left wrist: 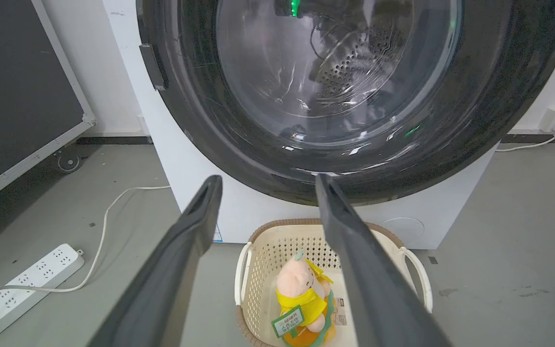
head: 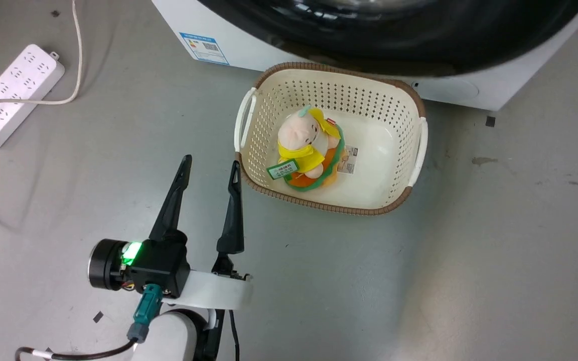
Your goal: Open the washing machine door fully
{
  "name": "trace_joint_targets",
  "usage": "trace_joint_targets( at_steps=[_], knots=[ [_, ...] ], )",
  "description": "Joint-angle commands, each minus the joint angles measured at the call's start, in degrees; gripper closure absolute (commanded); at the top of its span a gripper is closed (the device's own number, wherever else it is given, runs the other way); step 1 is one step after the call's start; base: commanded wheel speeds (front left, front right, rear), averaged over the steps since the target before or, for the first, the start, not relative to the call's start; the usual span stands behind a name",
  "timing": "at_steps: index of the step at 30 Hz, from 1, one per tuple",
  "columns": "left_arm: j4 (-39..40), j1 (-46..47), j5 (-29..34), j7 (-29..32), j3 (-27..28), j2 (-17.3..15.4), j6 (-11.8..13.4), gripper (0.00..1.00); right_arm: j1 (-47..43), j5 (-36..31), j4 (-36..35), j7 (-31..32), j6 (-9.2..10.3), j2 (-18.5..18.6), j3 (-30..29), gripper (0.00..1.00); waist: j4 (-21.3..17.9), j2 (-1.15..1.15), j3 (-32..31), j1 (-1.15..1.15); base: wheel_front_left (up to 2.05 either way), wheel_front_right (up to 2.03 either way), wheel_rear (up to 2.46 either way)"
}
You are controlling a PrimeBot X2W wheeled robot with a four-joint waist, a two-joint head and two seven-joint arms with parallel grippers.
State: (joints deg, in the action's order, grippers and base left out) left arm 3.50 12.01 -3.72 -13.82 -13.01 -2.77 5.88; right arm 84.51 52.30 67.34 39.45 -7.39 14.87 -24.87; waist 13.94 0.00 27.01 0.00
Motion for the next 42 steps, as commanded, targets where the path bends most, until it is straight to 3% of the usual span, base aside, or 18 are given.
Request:
trace_joint_targets(
  at_steps=[1, 5, 15, 32, 36, 42],
  knots=[
    [-0.1, 1.0, -0.2, -0.8, -0.5, -0.1, 0.2, 0.00, 0.4, 1.6, 2.4, 1.9, -0.10, -0.6, -0.3, 1.00, 0.2, 0.00, -0.7, 0.00, 0.00, 0.00, 0.00],
    [-0.7, 0.7, -0.2, -1.2, -0.6, -0.1, 0.2, 0.00, -1.6, 4.1, 4.0, 5.3, -0.10, -0.8, -1.2, 1.00, -0.1, 0.00, -2.7, 0.00, 0.00, 0.00, 0.00],
    [-3.1, -2.2, 0.0, -1.2, -0.6, -0.1, -0.7, 0.00, -12.8, 5.4, 0.1, 8.9, -0.10, -3.6, -0.6, 1.00, -1.8, 0.00, -9.5, 0.00, 0.00, 0.00, 0.00],
    [-6.4, -7.8, 0.3, -1.2, 0.1, -0.1, -2.2, 0.00, -31.6, 10.3, -13.8, 20.7, -0.10, -11.8, 2.8, 1.00, -1.5, 0.00, -19.1, 0.00, 0.00, 0.00, 0.00],
    [-6.8, -8.9, 0.1, -1.2, 0.1, -0.1, -2.5, 0.00, -36.1, 14.9, -16.5, 23.1, -0.10, -12.0, 6.2, 1.00, -0.6, 0.00, -20.9, 0.00, 0.00, 0.00, 0.00],
    [-7.0, -10.1, -0.1, -1.2, 0.4, -0.1, -2.7, 0.00, -41.8, 25.1, -20.3, 22.3, -0.10, -12.0, 16.5, 1.00, 0.4, 0.00, -22.2, 0.00, 0.00, 0.00, 0.00]
  ],
)
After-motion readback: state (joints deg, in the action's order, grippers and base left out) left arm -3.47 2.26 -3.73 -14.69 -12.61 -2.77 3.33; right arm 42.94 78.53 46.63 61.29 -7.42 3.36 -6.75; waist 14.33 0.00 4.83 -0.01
